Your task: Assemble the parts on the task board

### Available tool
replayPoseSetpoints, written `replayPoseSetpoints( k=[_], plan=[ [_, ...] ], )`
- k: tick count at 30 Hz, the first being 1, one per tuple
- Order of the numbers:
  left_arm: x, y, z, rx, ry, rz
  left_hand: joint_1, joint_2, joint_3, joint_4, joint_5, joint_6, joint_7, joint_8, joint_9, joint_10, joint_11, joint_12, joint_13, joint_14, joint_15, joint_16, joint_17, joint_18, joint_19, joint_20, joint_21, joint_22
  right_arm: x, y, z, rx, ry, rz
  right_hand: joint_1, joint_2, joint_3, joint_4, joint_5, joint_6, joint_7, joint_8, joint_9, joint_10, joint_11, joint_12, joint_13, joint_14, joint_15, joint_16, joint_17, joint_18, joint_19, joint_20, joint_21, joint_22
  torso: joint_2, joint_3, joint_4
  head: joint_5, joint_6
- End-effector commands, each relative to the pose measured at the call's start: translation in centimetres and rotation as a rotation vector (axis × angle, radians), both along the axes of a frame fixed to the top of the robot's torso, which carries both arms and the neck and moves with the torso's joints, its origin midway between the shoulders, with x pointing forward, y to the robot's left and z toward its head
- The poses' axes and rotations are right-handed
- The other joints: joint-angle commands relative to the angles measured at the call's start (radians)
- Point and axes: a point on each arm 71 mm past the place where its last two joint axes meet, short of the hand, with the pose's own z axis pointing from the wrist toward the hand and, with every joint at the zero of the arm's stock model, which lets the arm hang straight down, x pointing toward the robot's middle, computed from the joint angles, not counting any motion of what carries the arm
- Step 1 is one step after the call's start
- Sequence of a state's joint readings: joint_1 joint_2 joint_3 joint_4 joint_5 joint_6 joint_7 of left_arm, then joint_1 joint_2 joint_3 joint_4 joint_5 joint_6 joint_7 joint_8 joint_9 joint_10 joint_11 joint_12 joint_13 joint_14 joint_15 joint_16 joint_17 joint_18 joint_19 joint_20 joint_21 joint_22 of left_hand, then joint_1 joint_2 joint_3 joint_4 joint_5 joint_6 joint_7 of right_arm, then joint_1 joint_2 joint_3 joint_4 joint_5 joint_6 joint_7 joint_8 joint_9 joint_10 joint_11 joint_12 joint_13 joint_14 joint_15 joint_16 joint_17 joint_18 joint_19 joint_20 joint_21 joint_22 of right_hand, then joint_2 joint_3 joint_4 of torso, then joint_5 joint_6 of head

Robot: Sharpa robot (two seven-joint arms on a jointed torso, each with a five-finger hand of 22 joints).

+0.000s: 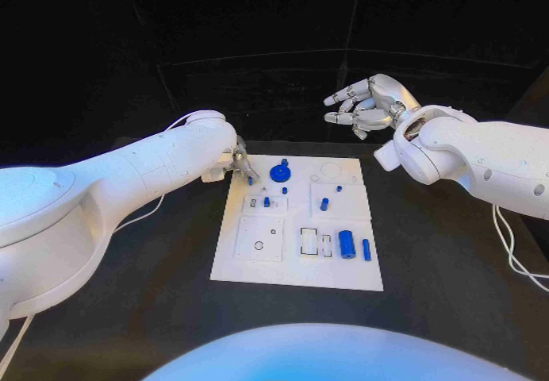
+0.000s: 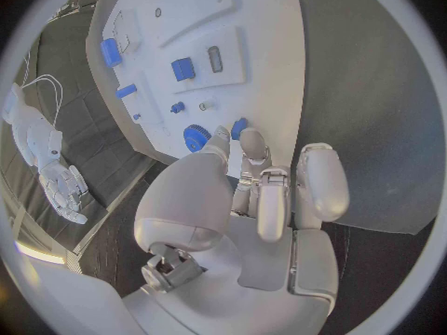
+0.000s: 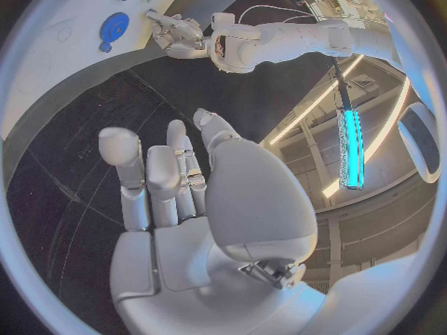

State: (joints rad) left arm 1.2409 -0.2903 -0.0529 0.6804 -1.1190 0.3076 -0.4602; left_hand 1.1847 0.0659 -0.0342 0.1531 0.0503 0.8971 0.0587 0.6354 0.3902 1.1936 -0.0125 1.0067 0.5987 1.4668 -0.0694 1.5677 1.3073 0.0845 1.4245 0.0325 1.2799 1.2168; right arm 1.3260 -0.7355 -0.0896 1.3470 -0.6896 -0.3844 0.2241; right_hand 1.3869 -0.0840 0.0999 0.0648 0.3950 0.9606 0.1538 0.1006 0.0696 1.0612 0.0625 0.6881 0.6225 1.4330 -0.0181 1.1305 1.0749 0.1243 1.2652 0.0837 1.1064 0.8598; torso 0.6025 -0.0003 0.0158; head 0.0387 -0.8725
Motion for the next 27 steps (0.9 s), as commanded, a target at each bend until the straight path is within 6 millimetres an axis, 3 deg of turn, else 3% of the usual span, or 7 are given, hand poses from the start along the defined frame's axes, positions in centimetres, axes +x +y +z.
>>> replayPoseSetpoints(
  k=[1, 8, 13, 17, 22, 23, 27],
  plan=[
    [0.0, -0.1, 0.1, -0.003, 0.0, -0.013, 0.012, 0.004, 0.003, -0.009, -0.001, 0.005, 0.001, 0.0, -0.001, 0.005, -0.002, -0.004, -0.001, 0.104, -0.008, 0.003, 0.263, -0.003, 0.004, -0.001, 0.003, 0.0, 0.0, 0.1, 0.2, 0.003, -0.01, 0.006, -0.002, -0.007, 0.005, 0.001, 0.007, -0.003, -0.003, 0.001, -0.001, 0.006, -0.002, -0.001, -0.001, 0.003, -0.001, -0.004, 0.001, 0.012, 0.007, 0.002, -0.005, 0.0, 0.0, -0.0002, -0.0004, 0.0, 0.0],
    [0.1, -0.2, 0.1, -0.011, -0.012, -0.012, 0.082, 0.046, 0.058, -0.055, -0.001, 0.001, -0.008, -0.006, -0.004, 0.003, -0.01, -0.011, -0.004, 0.104, -0.013, 0.003, 0.263, -0.002, 0.003, -0.004, 0.002, 0.0, 0.0, 0.1, 0.2, 0.003, -0.01, 0.006, -0.002, -0.007, 0.005, 0.001, 0.007, -0.003, -0.003, 0.001, -0.001, 0.006, -0.002, -0.001, -0.001, 0.003, -0.001, -0.004, 0.001, 0.012, 0.007, 0.002, -0.005, 0.0, 0.0, -0.0004, -0.0001, -0.001, 0.0],
    [0.1, -0.2, 0.2, -0.044, -0.028, -0.002, 0.177, 0.08, 0.188, -0.145, -0.001, -0.009, -0.008, -0.011, -0.005, 0.002, -0.012, -0.026, -0.009, 0.104, -0.018, 0.003, 0.263, -0.003, 0.003, -0.011, 0.001, 0.001, 0.0, 0.1, 0.2, 0.003, -0.01, 0.006, -0.002, -0.007, 0.005, 0.001, 0.007, -0.003, -0.003, 0.001, -0.001, 0.006, -0.002, -0.001, -0.001, 0.003, -0.001, -0.004, 0.001, 0.012, 0.007, 0.002, -0.005, 0.0, 0.0, -0.0002, 0.0005, -0.002, 0.0],
    [0.0, -0.1, 0.3, -0.068, -0.04, 0.003, 0.146, 0.062, 0.289, -0.175, -0.001, -0.012, -0.004, 0.003, 0.008, 0.01, -0.011, -0.036, -0.015, 0.104, -0.011, 0.003, 0.263, -0.002, 0.002, -0.006, -0.002, -0.001, 0.0, 0.1, 0.2, 0.002, -0.009, 0.006, -0.002, -0.007, 0.005, 0.001, 0.007, -0.003, -0.003, 0.001, -0.001, 0.006, -0.002, -0.001, -0.001, 0.003, -0.001, -0.004, 0.001, 0.012, 0.007, 0.002, -0.005, 0.0, -0.001, -0.0007, 0.0018, -0.004, 0.0],
    [-0.2, 0.4, 0.9, -0.089, -0.063, 0.004, 0.067, 0.015, 0.428, -0.198, -0.002, -0.022, -0.005, 0.026, 0.028, 0.018, -0.009, -0.039, -0.017, 0.104, -0.012, 0.003, 0.263, -0.002, 0.002, -0.004, -0.003, 0.001, 0.0, -0.1, 0.2, 0.001, -0.008, 0.004, -0.002, -0.007, 0.005, 0.001, 0.007, -0.003, -0.003, 0.001, -0.001, 0.006, -0.002, -0.001, -0.001, 0.003, -0.001, -0.004, 0.001, 0.012, 0.007, 0.002, -0.005, 0.0, -0.002, 0.0009, 0.0036, -0.002, 0.0],
    [-0.3, 0.4, 1.1, -0.092, -0.069, 0.003, 0.019, -0.011, 0.509, -0.207, -0.003, -0.036, -0.001, 0.035, 0.038, 0.021, -0.01, -0.039, -0.017, 0.104, -0.014, 0.003, 0.263, -0.002, 0.003, -0.004, -0.004, 0.002, 0.0, -0.1, 0.2, 0.001, -0.007, 0.004, -0.002, -0.007, 0.005, 0.001, 0.007, -0.003, -0.003, 0.001, -0.001, 0.006, -0.002, -0.001, -0.001, 0.003, -0.001, -0.004, 0.001, 0.012, 0.007, 0.002, -0.005, 0.0, -0.003, 0.0008, 0.0045, -0.002, 0.0],
    [-0.6, 0.6, 1.8, -0.105, -0.089, 0.001, -0.003, -0.024, 0.547, -0.212, 0.0, -0.027, -0.005, 0.05, 0.048, 0.026, -0.011, -0.036, -0.015, 0.104, -0.011, 0.003, 0.263, -0.002, 0.004, -0.005, -0.003, 0.004, 0.0, -0.2, 0.2, 0.0, -0.006, 0.002, -0.003, -0.007, 0.006, 0.001, 0.007, -0.003, -0.003, 0.001, -0.001, 0.006, -0.002, -0.001, -0.002, 0.003, -0.001, -0.004, 0.001, 0.012, 0.007, 0.002, -0.005, 0.0, -0.008, 0.0016, 0.0097, -0.002, 0.0]
  ],
)
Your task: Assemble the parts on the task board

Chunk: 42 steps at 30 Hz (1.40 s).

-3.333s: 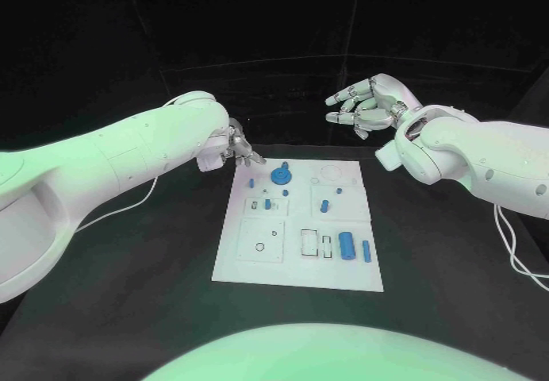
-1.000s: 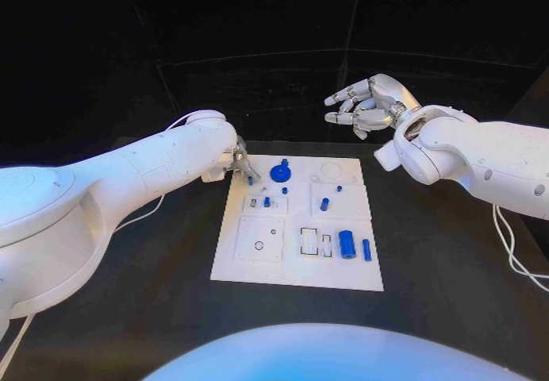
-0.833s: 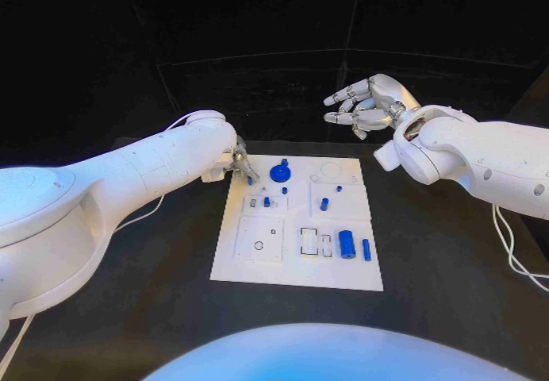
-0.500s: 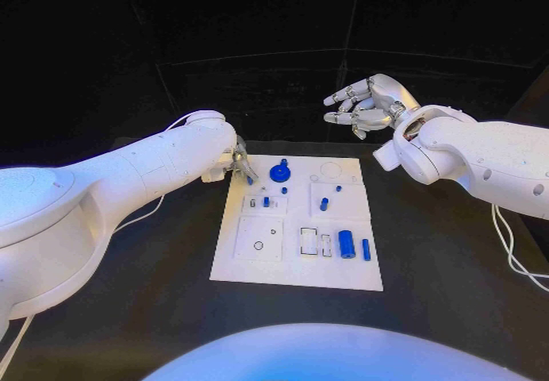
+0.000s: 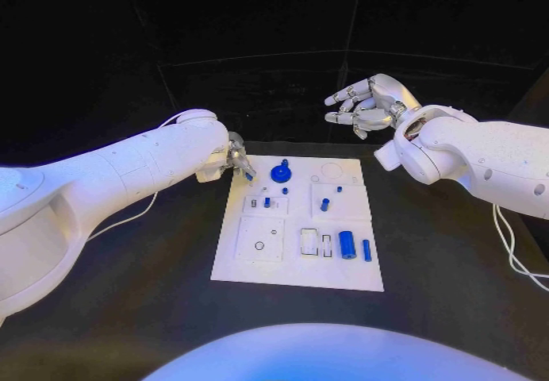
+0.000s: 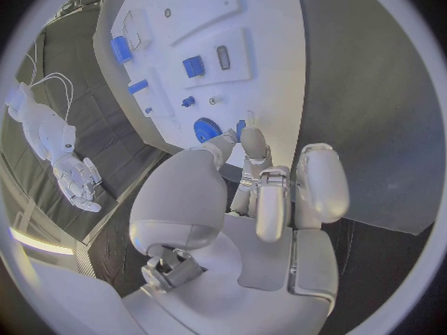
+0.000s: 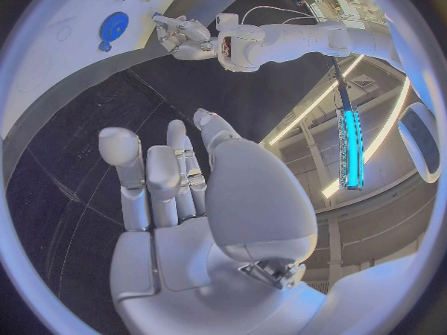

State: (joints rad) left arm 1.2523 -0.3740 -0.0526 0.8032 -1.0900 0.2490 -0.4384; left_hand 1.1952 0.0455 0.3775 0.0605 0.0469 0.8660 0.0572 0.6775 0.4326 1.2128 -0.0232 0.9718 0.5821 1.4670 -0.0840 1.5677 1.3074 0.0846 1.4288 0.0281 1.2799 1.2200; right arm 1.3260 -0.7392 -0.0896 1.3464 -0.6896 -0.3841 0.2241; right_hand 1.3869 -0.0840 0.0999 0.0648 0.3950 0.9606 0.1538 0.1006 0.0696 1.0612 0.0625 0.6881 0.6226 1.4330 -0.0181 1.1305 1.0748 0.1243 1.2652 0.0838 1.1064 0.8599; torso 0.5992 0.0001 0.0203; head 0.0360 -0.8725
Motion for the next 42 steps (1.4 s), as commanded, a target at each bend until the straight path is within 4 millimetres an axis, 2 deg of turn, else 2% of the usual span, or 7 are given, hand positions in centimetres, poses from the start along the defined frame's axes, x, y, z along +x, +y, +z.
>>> replayPoseSetpoints(
  k=[1, 14, 17, 21, 30, 39, 42],
  plan=[
    [-0.1, -0.2, 0.8, -0.043, -0.042, 0.014, -0.017, -0.006, 0.141, -0.12, 0.002, 0.004, -0.005, 0.01, 0.006, 0.007, 0.001, 0.0, 0.003, 0.104, 0.003, 0.003, 0.263, -0.002, -0.001, 0.0, -0.003, 0.002, 0.0, 0.0, 0.2, 0.001, -0.006, 0.005, -0.003, -0.008, 0.009, 0.001, 0.008, -0.002, -0.003, 0.002, -0.001, 0.007, -0.003, -0.001, -0.004, 0.004, -0.001, -0.004, 0.002, 0.012, 0.008, 0.001, -0.006, -0.001, -0.006, 0.0014, 0.0064, -0.001, 0.0],
    [-2.8, -0.1, 1.0, -0.092, -0.086, 0.02, -0.039, -0.02, 0.178, -0.124, 0.002, 0.004, -0.007, 0.02, 0.015, 0.012, 0.0, 0.004, 0.007, 0.103, 0.002, 0.002, 0.261, -0.003, 0.002, -0.001, 0.0, 0.006, 0.1, -0.2, 0.1, -0.003, 0.001, 0.003, -0.003, -0.007, 0.011, 0.002, 0.01, -0.002, -0.003, 0.002, -0.001, 0.007, -0.003, 0.0, -0.005, 0.004, -0.001, -0.005, 0.002, 0.012, 0.009, 0.001, -0.006, -0.001, -0.014, 0.0021, 0.0206, 0.002, 0.0],
    [-3.6, -0.1, 0.3, -0.097, -0.088, 0.022, -0.042, -0.023, 0.185, -0.125, 0.002, 0.004, -0.007, 0.023, 0.016, 0.014, -0.001, 0.005, 0.009, 0.103, 0.001, 0.002, 0.261, -0.003, 0.002, -0.001, 0.0, 0.007, 0.1, -0.2, 0.1, -0.004, 0.002, 0.003, -0.003, -0.007, 0.011, 0.002, 0.01, -0.002, -0.003, 0.002, -0.001, 0.007, -0.003, 0.0, -0.005, 0.004, -0.001, -0.005, 0.002, 0.012, 0.009, 0.001, -0.006, -0.001, -0.014, 0.0023, 0.0188, 0.007, 0.0],
    [-4.4, -0.2, -0.7, -0.099, -0.088, 0.023, -0.046, -0.026, 0.193, -0.126, 0.002, 0.004, -0.008, 0.026, 0.018, 0.015, -0.002, 0.006, 0.01, 0.103, 0.001, 0.001, 0.26, -0.003, 0.003, -0.002, 0.001, 0.008, 0.2, -0.2, 0.1, -0.005, 0.003, 0.004, -0.003, -0.007, 0.011, 0.002, 0.01, -0.002, -0.003, 0.002, -0.001, 0.007, -0.003, 0.0, -0.005, 0.004, -0.001, -0.005, 0.002, 0.012, 0.009, 0.001, -0.006, -0.001, -0.014, 0.0008, 0.0213, 0.007, 0.0],
    [-5.5, -0.8, -1.6, -0.096, -0.083, 0.011, -0.058, -0.031, 0.207, -0.123, 0.002, 0.007, -0.01, 0.035, 0.024, 0.019, -0.003, 0.009, 0.013, 0.103, -0.001, 0.001, 0.26, -0.004, 0.004, -0.003, 0.002, 0.009, 0.2, -0.1, 0.0, -0.005, 0.004, 0.006, -0.003, -0.007, 0.011, 0.002, 0.01, -0.002, -0.003, 0.002, -0.001, 0.007, -0.003, 0.0, -0.005, 0.004, -0.001, -0.005, 0.002, 0.012, 0.009, 0.001, -0.006, -0.001, -0.012, 0.0027, 0.0156, 0.016, 0.0],
    [-6.0, -1.1, -2.4, -0.08, -0.065, -0.002, -0.067, -0.034, 0.216, -0.12, 0.002, 0.008, -0.011, 0.041, 0.028, 0.021, -0.004, 0.012, 0.016, 0.103, -0.001, 0.001, 0.259, -0.004, 0.004, -0.003, 0.001, 0.009, 0.2, -0.1, 0.0, -0.005, 0.005, 0.007, -0.003, -0.007, 0.011, 0.002, 0.01, -0.002, -0.003, 0.002, -0.001, 0.007, -0.003, 0.0, -0.005, 0.004, -0.001, -0.005, 0.002, 0.012, 0.009, 0.001, -0.006, -0.001, -0.012, 0.0035, 0.0181, 0.018, 0.0],
    [-6.2, -1.2, -2.8, -0.072, -0.055, -0.01, -0.069, -0.035, 0.218, -0.119, 0.002, 0.008, -0.012, 0.043, 0.029, 0.021, -0.004, 0.012, 0.016, 0.103, -0.002, 0.001, 0.259, -0.003, 0.004, -0.003, 0.001, 0.009, 0.2, 0.0, 0.0, -0.005, 0.005, 0.009, -0.003, -0.007, 0.011, 0.002, 0.01, -0.002, -0.003, 0.002, -0.001, 0.007, -0.003, 0.0, -0.005, 0.004, -0.001, -0.005, 0.002, 0.012, 0.009, 0.001, -0.006, -0.001, -0.013, 0.0043, 0.016, 0.018, 0.0]
  ],
)
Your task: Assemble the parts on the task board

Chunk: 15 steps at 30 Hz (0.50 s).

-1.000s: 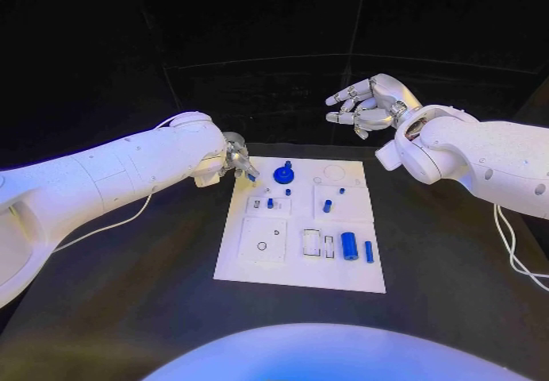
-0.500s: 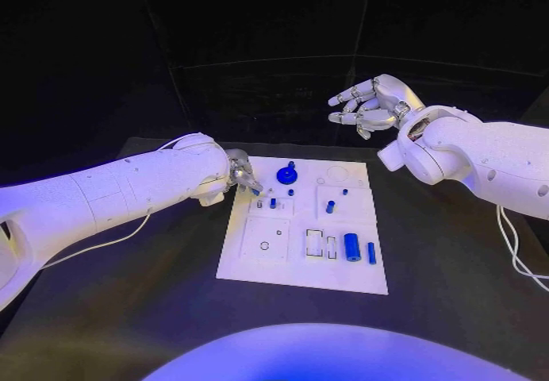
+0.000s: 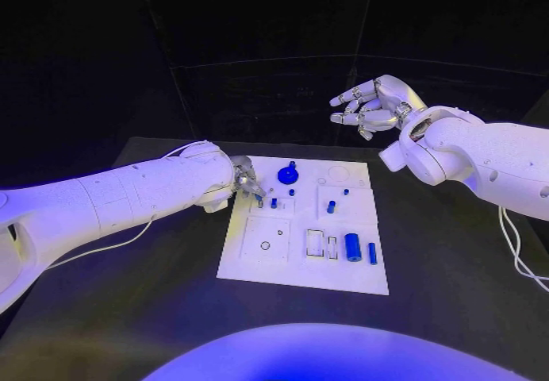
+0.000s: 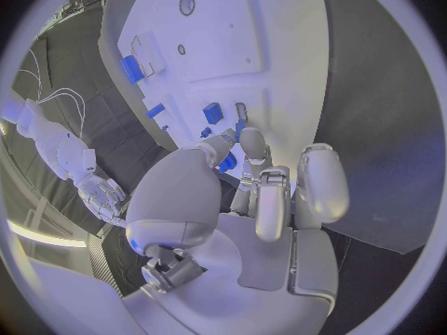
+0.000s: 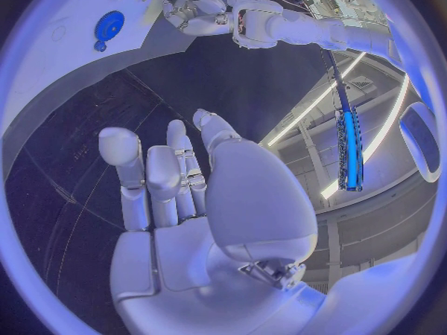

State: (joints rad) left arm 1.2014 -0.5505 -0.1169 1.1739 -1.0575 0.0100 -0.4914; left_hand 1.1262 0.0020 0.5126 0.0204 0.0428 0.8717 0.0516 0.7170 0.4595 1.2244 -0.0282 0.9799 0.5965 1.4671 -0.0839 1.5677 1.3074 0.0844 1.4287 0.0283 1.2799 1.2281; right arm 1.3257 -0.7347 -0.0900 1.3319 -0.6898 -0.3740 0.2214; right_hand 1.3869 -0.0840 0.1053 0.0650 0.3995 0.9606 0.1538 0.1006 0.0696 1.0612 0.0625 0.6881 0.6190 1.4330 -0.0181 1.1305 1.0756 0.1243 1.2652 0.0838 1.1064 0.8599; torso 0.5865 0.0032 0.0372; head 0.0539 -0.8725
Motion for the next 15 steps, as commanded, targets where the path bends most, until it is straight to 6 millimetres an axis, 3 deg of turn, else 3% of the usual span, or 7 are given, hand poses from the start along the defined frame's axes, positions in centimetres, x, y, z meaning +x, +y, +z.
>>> replayPoseSetpoints(
  k=[1, 7, 15],
  plan=[
    [-0.13, -0.17, -0.08, 0.004, -0.001, 0.004, 0.0, 0.009, 0.083, -0.079, 0.006, 0.003, -0.006, 0.003, 0.002, 0.009, 0.001, 0.003, 0.001, 0.103, -0.002, 0.001, 0.259, -0.003, 0.004, -0.004, 0.001, 0.001, -0.03, 0.16, 0.14, 0.001, -0.002, 0.012, -0.003, -0.007, 0.006, 0.001, 0.006, -0.002, -0.003, 0.002, -0.001, 0.007, -0.003, 0.0, -0.001, 0.004, -0.001, -0.005, 0.001, 0.012, 0.009, 0.001, -0.006, -0.001, 0.0, 0.0012, -0.0012, 0.0, 0.0],
    [-0.27, -0.15, -0.43, 0.014, 0.01, 0.001, -0.003, 0.007, 0.086, -0.078, 0.006, 0.003, -0.007, 0.006, 0.004, 0.009, 0.0, 0.004, 0.002, 0.103, -0.002, 0.001, 0.259, -0.003, 0.004, -0.004, 0.001, 0.001, -0.04, 0.18, 0.14, 0.001, -0.002, 0.012, -0.003, -0.007, 0.006, 0.001, 0.006, -0.002, -0.003, 0.002, -0.001, 0.007, -0.003, 0.0, -0.001, 0.004, -0.001, -0.005, 0.001, 0.012, 0.009, 0.001, -0.006, -0.001, 0.0, -0.0007, -0.0001, 0.001, 0.0],
    [-0.41, -0.15, -0.63, 0.02, 0.021, -0.004, -0.003, 0.007, 0.086, -0.078, 0.006, 0.003, -0.007, 0.006, 0.004, 0.009, 0.0, 0.004, 0.002, 0.103, -0.002, 0.001, 0.259, -0.003, 0.004, -0.004, 0.001, 0.001, -0.02, 0.21, 0.14, 0.001, -0.002, 0.013, -0.003, -0.007, 0.006, 0.001, 0.006, -0.002, -0.003, 0.002, -0.001, 0.007, -0.003, 0.0, -0.001, 0.004, -0.001, -0.005, 0.001, 0.012, 0.009, 0.001, -0.006, -0.001, 0.001, -0.0002, 0.0008, -0.001, 0.0]
  ],
)
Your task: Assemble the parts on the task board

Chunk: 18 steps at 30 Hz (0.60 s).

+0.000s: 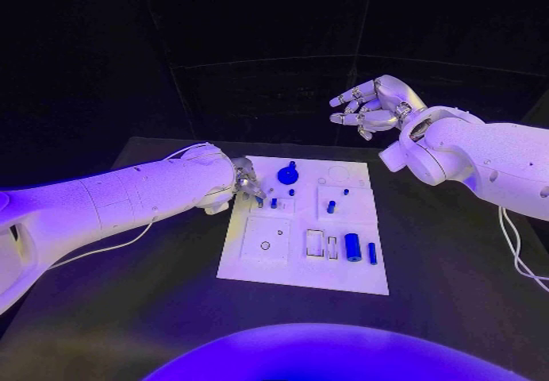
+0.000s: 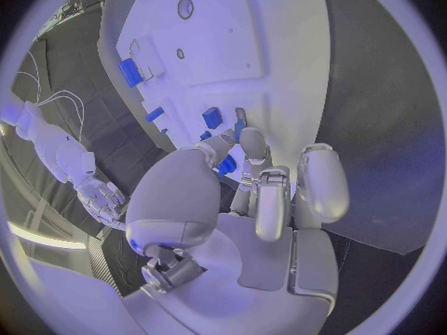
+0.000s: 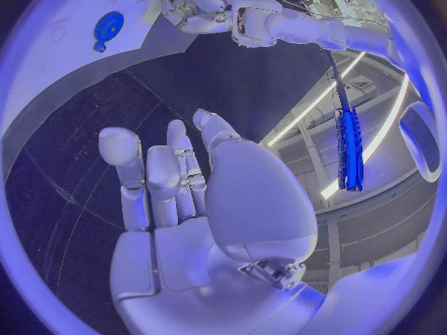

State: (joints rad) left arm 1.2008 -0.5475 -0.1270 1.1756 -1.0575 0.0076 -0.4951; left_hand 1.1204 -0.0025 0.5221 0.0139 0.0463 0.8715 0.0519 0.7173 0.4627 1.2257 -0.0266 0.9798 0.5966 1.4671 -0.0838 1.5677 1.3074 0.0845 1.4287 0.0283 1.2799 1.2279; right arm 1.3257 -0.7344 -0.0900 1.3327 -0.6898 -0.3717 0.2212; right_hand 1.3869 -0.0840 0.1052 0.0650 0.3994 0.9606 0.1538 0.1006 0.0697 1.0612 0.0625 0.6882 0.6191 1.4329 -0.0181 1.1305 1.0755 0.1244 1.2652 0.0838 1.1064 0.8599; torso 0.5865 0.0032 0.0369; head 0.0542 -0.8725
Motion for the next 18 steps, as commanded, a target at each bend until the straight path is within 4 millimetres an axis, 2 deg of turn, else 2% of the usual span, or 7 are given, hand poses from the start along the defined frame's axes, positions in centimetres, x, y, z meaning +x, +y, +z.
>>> replayPoseSetpoints(
  k=[1, 13, 18],
  plan=[
    [-0.22, 0.0, -0.31, 0.012, 0.017, -0.001, 0.003, 0.011, 0.076, -0.072, 0.003, 0.003, -0.007, 0.006, 0.0, 0.008, -0.001, 0.004, 0.002, 0.103, -0.002, 0.001, 0.259, -0.003, 0.004, -0.004, 0.001, 0.001, 0.0, 0.15, 0.15, 0.001, -0.003, 0.01, -0.003, -0.007, 0.006, 0.001, 0.006, -0.002, -0.003, 0.002, -0.001, 0.007, -0.003, 0.0, -0.001, 0.004, -0.001, -0.005, 0.001, 0.012, 0.009, 0.001, -0.006, -0.001, 0.001, -0.0002, 0.0011, -0.001, 0.0],
    [-0.66, 0.15, -0.42, 0.021, 0.036, -0.011, 0.0, 0.01, 0.079, -0.071, 0.003, 0.003, -0.007, 0.008, 0.002, 0.008, -0.002, 0.004, 0.001, 0.103, -0.002, 0.001, 0.259, -0.003, 0.004, -0.004, 0.001, 0.002, 0.02, 0.14, 0.14, 0.001, -0.004, 0.01, -0.003, -0.007, 0.006, 0.001, 0.006, -0.002, -0.003, 0.002, -0.001, 0.007, -0.003, 0.0, -0.001, 0.004, -0.001, -0.005, 0.001, 0.012, 0.009, 0.001, -0.006, -0.001, 0.0, -0.0012, 0.0015, 0.0, 0.0],
    [-0.86, 0.27, -0.5, 0.023, 0.043, -0.012, 0.0, 0.008, 0.081, -0.072, 0.003, 0.002, -0.008, 0.009, 0.002, 0.008, -0.002, 0.003, -0.001, 0.103, -0.003, 0.001, 0.259, -0.003, 0.004, -0.004, 0.001, 0.001, 0.03, 0.15, 0.14, 0.001, -0.004, 0.01, -0.003, -0.007, 0.006, 0.001, 0.006, -0.002, -0.003, 0.002, -0.001, 0.007, -0.003, 0.0, -0.001, 0.004, -0.001, -0.005, 0.001, 0.012, 0.009, 0.001, -0.006, -0.001, 0.0, -0.0006, 0.0012, 0.001, 0.0]
  ],
)
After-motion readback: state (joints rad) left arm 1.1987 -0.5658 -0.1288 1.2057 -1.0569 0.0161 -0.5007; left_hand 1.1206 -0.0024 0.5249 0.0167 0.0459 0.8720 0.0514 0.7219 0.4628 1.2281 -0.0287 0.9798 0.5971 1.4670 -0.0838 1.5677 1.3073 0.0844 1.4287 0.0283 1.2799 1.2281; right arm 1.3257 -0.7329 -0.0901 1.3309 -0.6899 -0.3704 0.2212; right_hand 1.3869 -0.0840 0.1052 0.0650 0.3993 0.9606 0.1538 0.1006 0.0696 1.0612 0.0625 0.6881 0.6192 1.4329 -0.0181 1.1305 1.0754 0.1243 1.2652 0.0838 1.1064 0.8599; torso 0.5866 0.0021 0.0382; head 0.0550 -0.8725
